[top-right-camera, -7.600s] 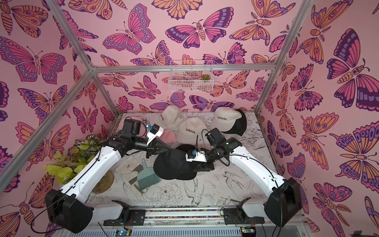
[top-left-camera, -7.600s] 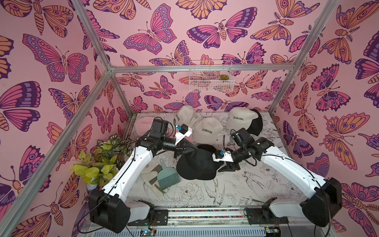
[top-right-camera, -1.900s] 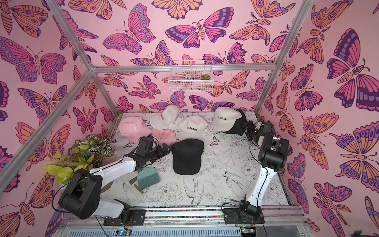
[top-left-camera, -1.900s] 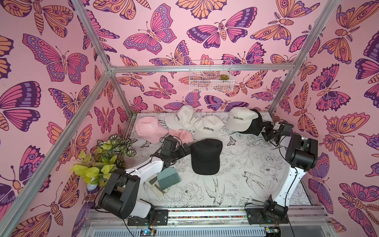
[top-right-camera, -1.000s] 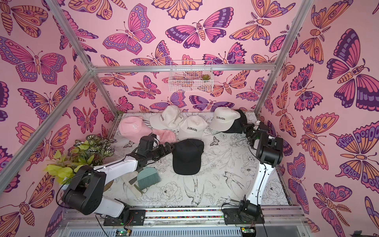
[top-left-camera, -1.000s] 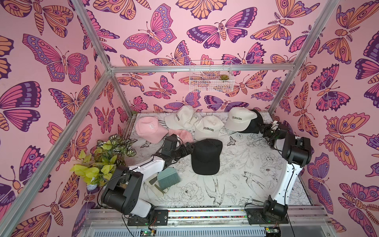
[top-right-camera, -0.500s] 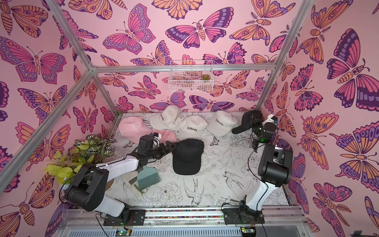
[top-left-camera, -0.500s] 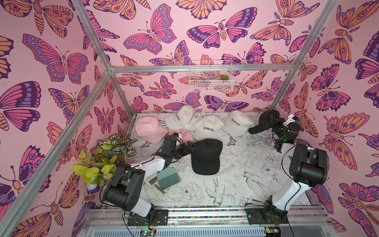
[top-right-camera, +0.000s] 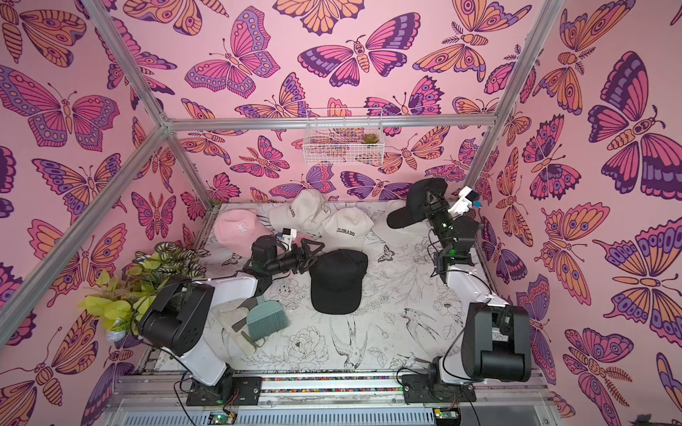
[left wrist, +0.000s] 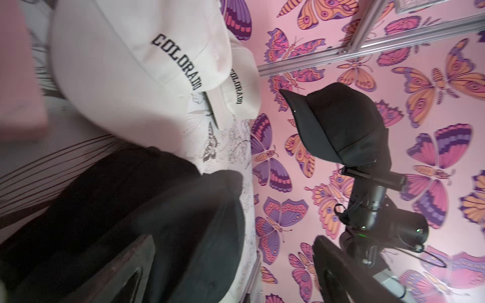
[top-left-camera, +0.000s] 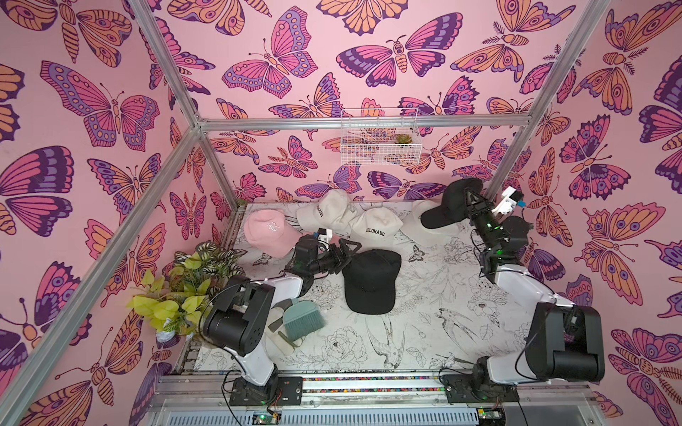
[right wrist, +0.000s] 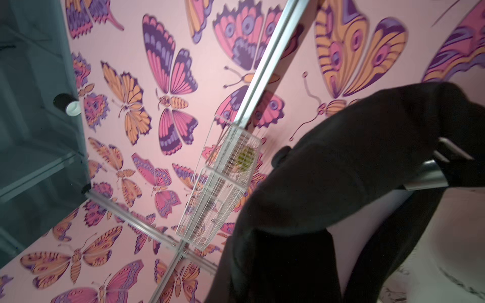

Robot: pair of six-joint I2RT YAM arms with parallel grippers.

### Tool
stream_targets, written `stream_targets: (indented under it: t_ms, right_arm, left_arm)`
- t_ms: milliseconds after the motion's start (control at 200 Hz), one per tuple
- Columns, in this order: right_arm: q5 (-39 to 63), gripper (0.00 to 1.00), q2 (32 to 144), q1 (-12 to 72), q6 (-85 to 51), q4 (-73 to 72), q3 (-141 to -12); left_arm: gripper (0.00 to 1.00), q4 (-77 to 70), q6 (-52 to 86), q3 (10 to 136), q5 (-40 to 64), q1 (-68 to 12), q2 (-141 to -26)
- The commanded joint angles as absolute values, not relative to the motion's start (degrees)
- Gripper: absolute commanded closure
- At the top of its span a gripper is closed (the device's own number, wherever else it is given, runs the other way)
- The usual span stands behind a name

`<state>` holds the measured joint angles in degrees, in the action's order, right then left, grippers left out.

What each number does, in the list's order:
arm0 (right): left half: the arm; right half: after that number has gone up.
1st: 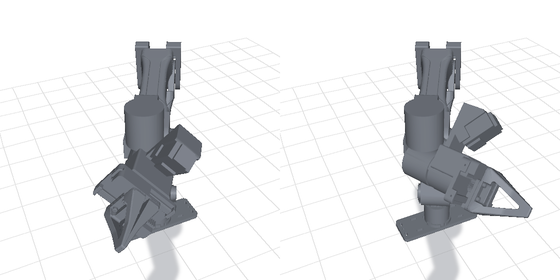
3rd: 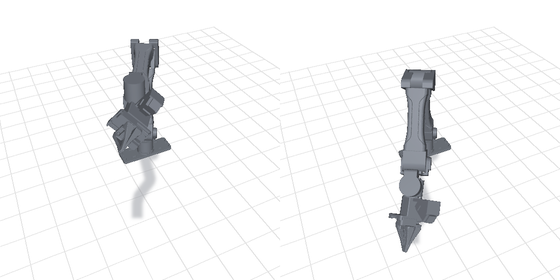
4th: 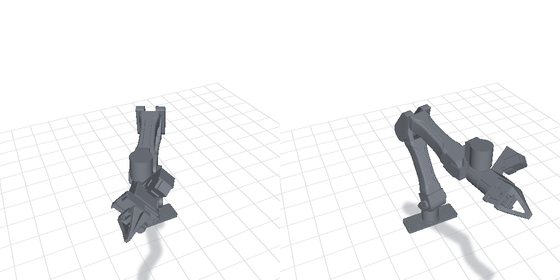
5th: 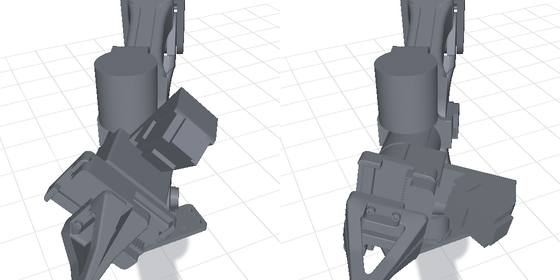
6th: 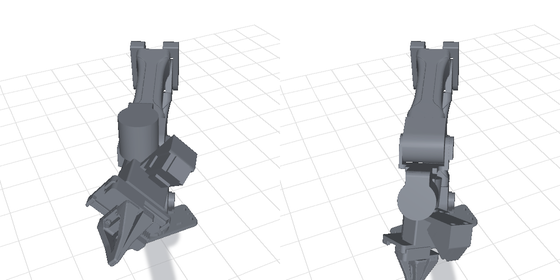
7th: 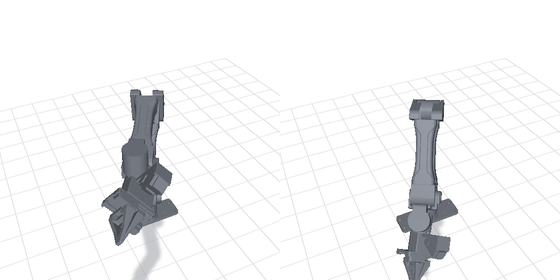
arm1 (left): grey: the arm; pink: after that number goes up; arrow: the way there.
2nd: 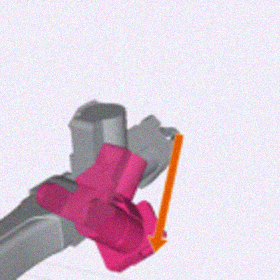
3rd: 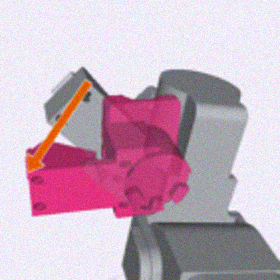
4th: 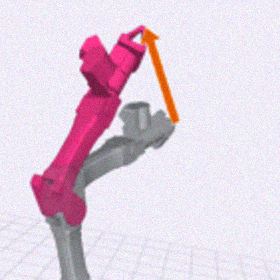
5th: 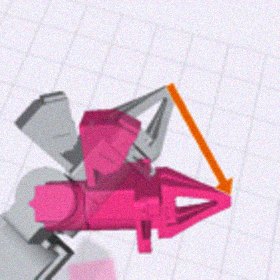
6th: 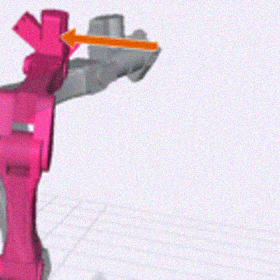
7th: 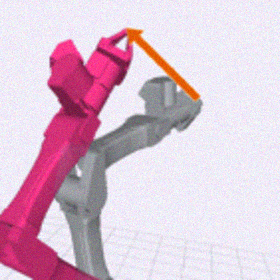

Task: Stack the baseball caps by color
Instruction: Pick up the baseball cap at the corner of the board, then place the baseball cap on the baseball cap.

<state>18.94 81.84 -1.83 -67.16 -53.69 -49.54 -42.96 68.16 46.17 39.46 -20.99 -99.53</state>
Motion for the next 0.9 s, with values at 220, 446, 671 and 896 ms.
stream_targets:
  t_ms: [220,446,671,896]
  right_arm:
    - [18.0,1.0,79.2,12.4,-62.8,-56.5,-54.6]
    - [19.1,1.0,82.6,18.5,-65.0,-61.9,-56.5]
    - [22.9,1.0,84.4,20.4,-65.2,-62.7,-58.4]
    - [23.9,1.0,85.7,20.9,-65.0,-62.1,-57.4]
  left_arm:
    - [0.05,-66.6,86.4,54.2,46.5,-20.7,-108.1]
    - [0.06,-70.5,89.9,57.5,47.1,-21.2,-110.2]
    - [0.08,-71.8,91.8,61.8,48.2,-21.1,-111.7]
    - [0.16,-73.9,92.7,65.1,50.3,-21.0,-112.7]
